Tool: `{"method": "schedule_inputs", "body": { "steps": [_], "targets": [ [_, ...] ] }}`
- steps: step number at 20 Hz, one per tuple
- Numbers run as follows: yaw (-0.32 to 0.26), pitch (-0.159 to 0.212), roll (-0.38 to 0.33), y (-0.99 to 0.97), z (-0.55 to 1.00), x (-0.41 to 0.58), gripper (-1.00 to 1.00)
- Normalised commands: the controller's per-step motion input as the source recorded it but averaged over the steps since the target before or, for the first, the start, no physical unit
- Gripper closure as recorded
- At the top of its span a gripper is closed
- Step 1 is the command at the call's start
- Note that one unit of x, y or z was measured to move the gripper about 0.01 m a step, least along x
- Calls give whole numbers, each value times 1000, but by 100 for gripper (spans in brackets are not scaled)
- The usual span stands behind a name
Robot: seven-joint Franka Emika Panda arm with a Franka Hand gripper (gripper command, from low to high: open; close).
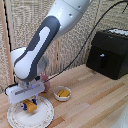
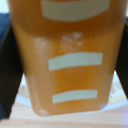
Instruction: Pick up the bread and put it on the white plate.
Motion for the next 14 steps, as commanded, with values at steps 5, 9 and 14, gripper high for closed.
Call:
{"method": "schedule_inputs", "body": {
  "steps": [5, 9, 14],
  "targets": [
    [51, -6, -15, 89, -87, 15, 100],
    [3, 7, 0, 36, 171, 34, -100],
    [8, 39, 51, -26, 541, 67, -100]
  ]
}}
